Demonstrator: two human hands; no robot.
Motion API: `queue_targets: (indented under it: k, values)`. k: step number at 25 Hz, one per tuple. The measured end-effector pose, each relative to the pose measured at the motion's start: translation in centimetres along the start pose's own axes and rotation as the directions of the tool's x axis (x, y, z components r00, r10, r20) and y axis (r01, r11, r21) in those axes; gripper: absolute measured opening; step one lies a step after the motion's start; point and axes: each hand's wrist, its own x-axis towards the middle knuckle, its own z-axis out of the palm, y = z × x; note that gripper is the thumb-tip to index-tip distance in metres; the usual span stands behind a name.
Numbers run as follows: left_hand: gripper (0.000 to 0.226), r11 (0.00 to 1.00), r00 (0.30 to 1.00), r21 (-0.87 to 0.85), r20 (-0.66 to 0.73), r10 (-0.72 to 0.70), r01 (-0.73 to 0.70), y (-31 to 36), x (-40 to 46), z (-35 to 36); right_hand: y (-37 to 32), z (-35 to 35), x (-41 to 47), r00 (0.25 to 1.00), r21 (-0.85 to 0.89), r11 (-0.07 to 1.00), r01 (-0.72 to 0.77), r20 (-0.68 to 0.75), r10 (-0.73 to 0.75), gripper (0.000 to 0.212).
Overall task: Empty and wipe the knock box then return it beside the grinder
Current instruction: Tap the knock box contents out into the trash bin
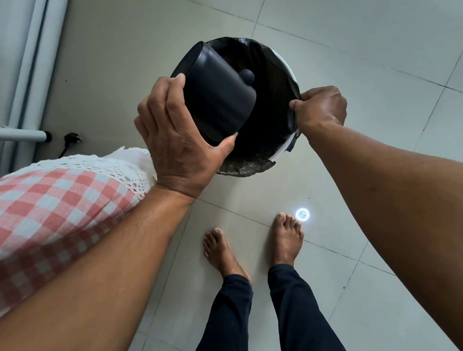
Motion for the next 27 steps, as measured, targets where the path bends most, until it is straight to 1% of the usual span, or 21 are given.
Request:
queue_targets:
  k: [3, 5, 7, 9, 10, 11, 12, 13, 14, 15, 16, 17, 18, 19, 21, 24, 26, 27]
  values:
    - [0.107, 1.0, 0.999, -0.014, 0.034, -0.024, 0.025, 0.3, 0.0, 0.2, 0.0, -0.1, -0.1, 1.0, 0.025, 1.0, -0.007, 0.015, 0.006, 0.009]
    - [0.109, 0.995, 0.994, -0.043, 0.065, -0.085, 0.088, 0.5, 0.0, 0.4, 0.0, -0.3, -0.4, 1.0, 0.018, 1.0, -0.003, 0.019, 0.003, 0.01]
    - [0.112, 0.97, 0.973, -0.108, 0.091, -0.21, 0.22, 0.9, 0.1, 0.4, -0.1, -0.5, -0.9, 1.0, -0.003, 1.0, 0.029, 0.01, -0.029, 0.017]
    - [0.115, 0.909, 0.928, -0.194, 0.134, -0.349, 0.369, 1.4, 0.7, -0.2, -0.3, -1.1, -2.2, 0.996, 0.014, 0.996, 0.085, -0.02, -0.085, 0.027]
    - [0.114, 0.865, 0.895, -0.235, 0.18, -0.409, 0.442, 1.6, 0.9, -0.4, -0.6, -1.5, -3.2, 0.992, 0.047, 0.991, 0.123, -0.037, -0.121, 0.029]
    - [0.112, 0.803, 0.847, -0.276, 0.241, -0.475, 0.528, 1.4, 1.1, -0.5, -0.8, -1.8, -4.2, 0.987, 0.097, 0.983, 0.159, -0.043, -0.155, 0.028]
    - [0.108, 0.709, 0.777, -0.321, 0.314, -0.545, 0.628, 1.3, 1.4, -0.9, -1.1, -2.3, -5.4, 0.982, 0.153, 0.97, 0.186, -0.035, -0.183, 0.026]
    - [0.102, 0.57, 0.686, -0.38, 0.401, -0.608, 0.728, 1.1, 1.8, -1.5, -1.3, -2.8, -6.7, 0.979, 0.207, 0.958, 0.201, -0.013, -0.202, 0.024]
    - [0.092, 0.393, 0.588, -0.445, 0.498, -0.638, 0.804, 0.9, 2.2, -2.3, -1.6, -3.5, -8.3, 0.976, 0.252, 0.945, 0.208, 0.015, -0.219, 0.022]
    - [0.077, 0.224, 0.502, -0.48, 0.593, -0.63, 0.848, 0.9, 2.5, -3.5, -1.9, -4.2, -9.9, 0.971, 0.292, 0.933, 0.209, 0.047, -0.232, 0.02]
    - [0.057, 0.09, 0.439, -0.492, 0.662, -0.607, 0.866, 1.0, 2.7, -4.9, -2.2, -4.8, -11.5, 0.968, 0.34, 0.919, 0.201, 0.077, -0.24, 0.017]
    - [0.039, -0.016, 0.394, -0.494, 0.714, -0.578, 0.87, 1.2, 2.8, -6.5, -2.5, -5.4, -13.0, 0.965, 0.405, 0.897, 0.178, 0.107, -0.24, 0.014]
    - [0.028, -0.098, 0.364, -0.487, 0.757, -0.542, 0.868, 1.5, 2.7, -8.2, -3.0, -6.2, -14.6, 0.961, 0.474, 0.868, 0.149, 0.139, -0.241, 0.012]
    - [0.025, -0.158, 0.346, -0.478, 0.793, -0.502, 0.864, 1.8, 2.7, -9.8, -3.5, -7.1, -16.2, 0.955, 0.533, 0.838, 0.12, 0.17, -0.244, 0.012]
    - [0.038, -0.231, 0.343, -0.463, 0.842, -0.416, 0.856, 2.2, 2.7, -13.2, -4.5, -8.9, -19.2, 0.941, 0.593, 0.797, 0.113, 0.194, -0.278, 0.012]
    - [0.055, -0.282, 0.363, -0.451, 0.878, -0.311, 0.847, 2.7, 2.9, -18.7, -6.1, -12.7, -23.6, 0.917, 0.624, 0.763, 0.167, 0.187, -0.353, 0.009]
    - [0.06, -0.3, 0.393, -0.466, 0.878, -0.274, 0.832, 2.9, 3.1, -22.7, -7.4, -15.8, -26.7, 0.903, 0.626, 0.754, 0.197, 0.184, -0.388, 0.011]
    - [0.058, -0.307, 0.417, -0.479, 0.875, -0.248, 0.822, 2.9, 3.4, -24.7, -8.0, -17.2, -28.1, 0.891, 0.618, 0.755, 0.218, 0.19, -0.412, 0.013]
